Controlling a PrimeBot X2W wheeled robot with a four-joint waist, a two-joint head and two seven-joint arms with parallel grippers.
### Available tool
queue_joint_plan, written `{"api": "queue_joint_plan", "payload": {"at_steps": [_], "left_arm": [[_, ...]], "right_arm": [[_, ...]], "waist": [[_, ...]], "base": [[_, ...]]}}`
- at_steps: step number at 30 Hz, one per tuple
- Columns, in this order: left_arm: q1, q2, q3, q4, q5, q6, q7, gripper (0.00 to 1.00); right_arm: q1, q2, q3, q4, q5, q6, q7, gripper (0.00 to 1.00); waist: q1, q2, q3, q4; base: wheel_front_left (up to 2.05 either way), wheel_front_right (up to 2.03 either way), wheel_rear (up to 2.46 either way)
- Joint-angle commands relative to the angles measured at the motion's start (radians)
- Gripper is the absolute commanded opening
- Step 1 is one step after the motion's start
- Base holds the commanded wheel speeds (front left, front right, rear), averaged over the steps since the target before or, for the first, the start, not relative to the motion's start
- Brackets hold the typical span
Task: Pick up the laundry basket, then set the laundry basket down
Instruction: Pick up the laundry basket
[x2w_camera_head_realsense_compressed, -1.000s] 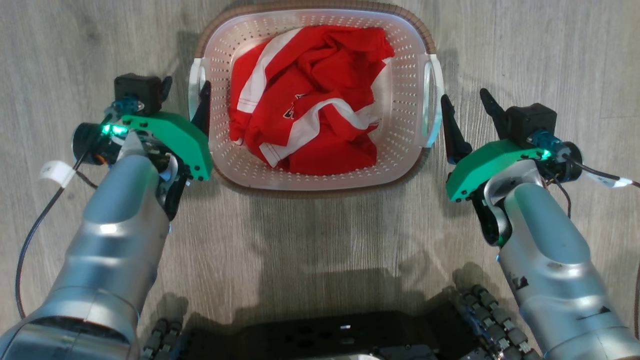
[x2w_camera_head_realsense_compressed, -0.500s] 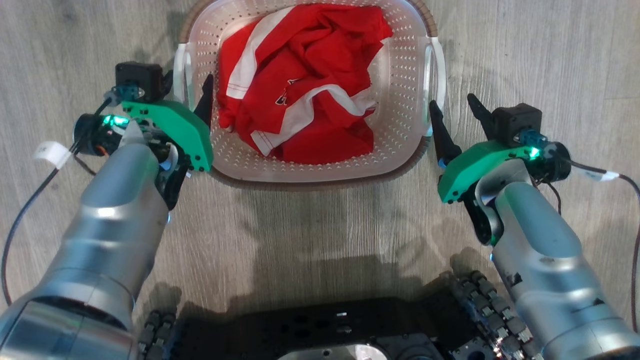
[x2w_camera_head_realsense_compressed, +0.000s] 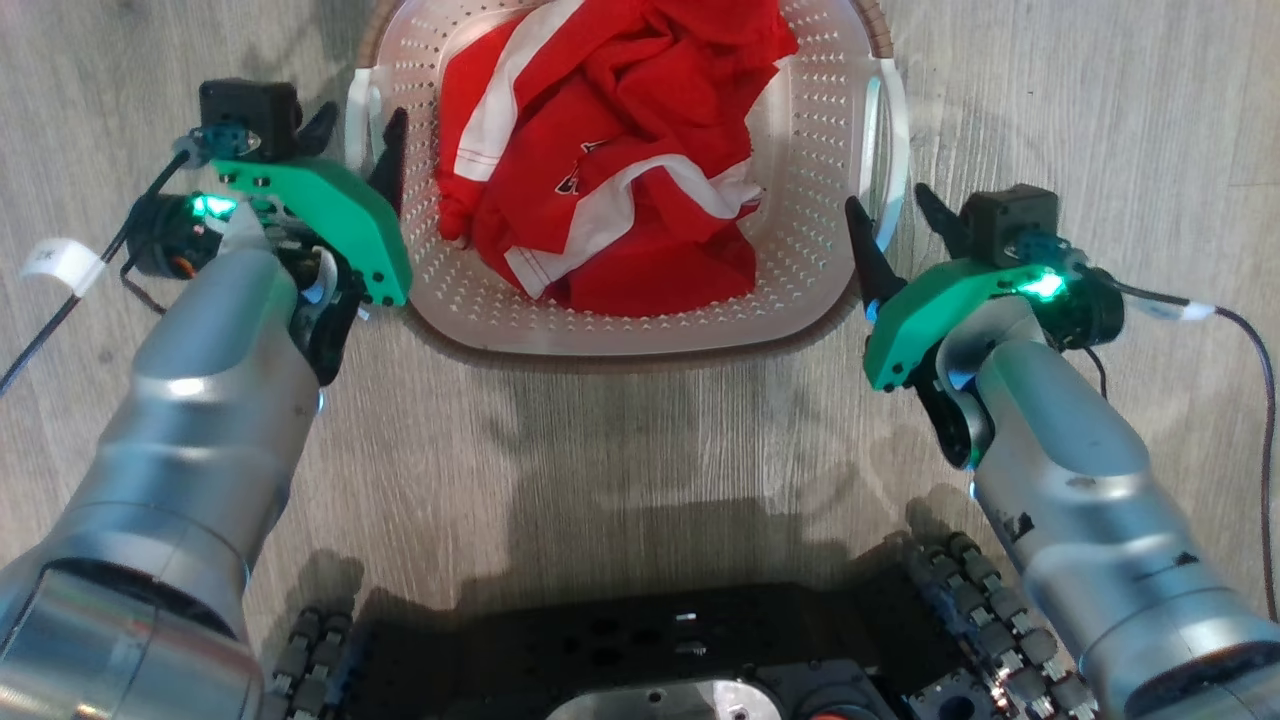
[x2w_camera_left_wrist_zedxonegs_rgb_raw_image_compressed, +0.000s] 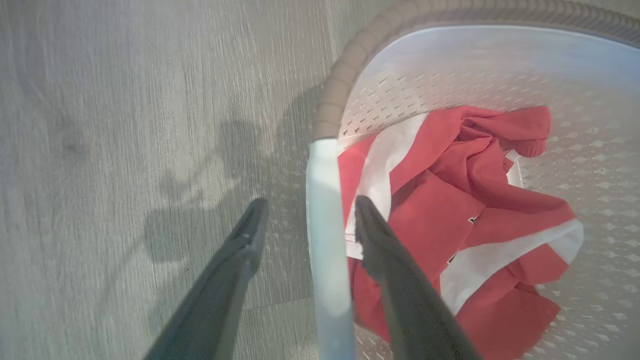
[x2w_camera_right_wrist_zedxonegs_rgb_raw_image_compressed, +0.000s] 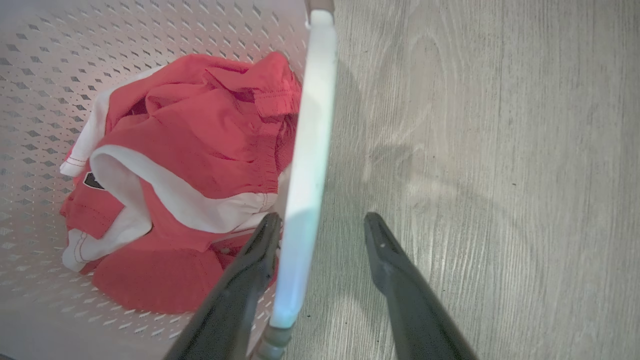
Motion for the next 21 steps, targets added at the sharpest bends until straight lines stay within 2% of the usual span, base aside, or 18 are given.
{"api": "queue_joint_plan", "payload": {"at_steps": [1, 2, 4, 5, 21], "left_arm": [[0.003, 0.039, 0.01, -0.006, -0.013, -0.006, -0.006, 0.34], [0.0, 0.039, 0.003, -0.006, -0.026, -0.006, -0.004, 0.0], [-0.004, 0.041, -0.012, -0.002, -0.046, -0.006, 0.0, 0.0], [-0.005, 0.04, -0.019, -0.003, -0.059, -0.006, 0.005, 0.0], [-0.024, 0.043, -0.119, 0.007, -0.184, -0.006, 0.005, 0.0]], "right_arm": [[0.032, 0.012, 0.025, 0.001, 0.009, -0.002, -0.012, 0.82], [0.025, 0.012, 0.036, 0.014, 0.018, -0.002, -0.012, 0.74], [0.01, 0.012, 0.057, 0.038, 0.033, -0.002, -0.012, 0.4], [0.004, 0.012, 0.069, 0.048, 0.044, -0.002, -0.012, 0.0], [-0.052, 0.012, 0.117, 0.125, 0.089, -0.002, -0.012, 0.0]], "waist": [[0.0, 0.0, 0.002, 0.001], [0.0, 0.0, 0.003, 0.002], [0.0, 0.0, 0.005, 0.003], [0.0, 0.0, 0.006, 0.003], [0.0, 0.0, -0.012, 0.018]], "base": [[0.0, 0.0, 0.0], [0.0, 0.0, 0.0], [0.0, 0.0, 0.0], [0.0, 0.0, 0.0], [0.0, 0.0, 0.0]]}}
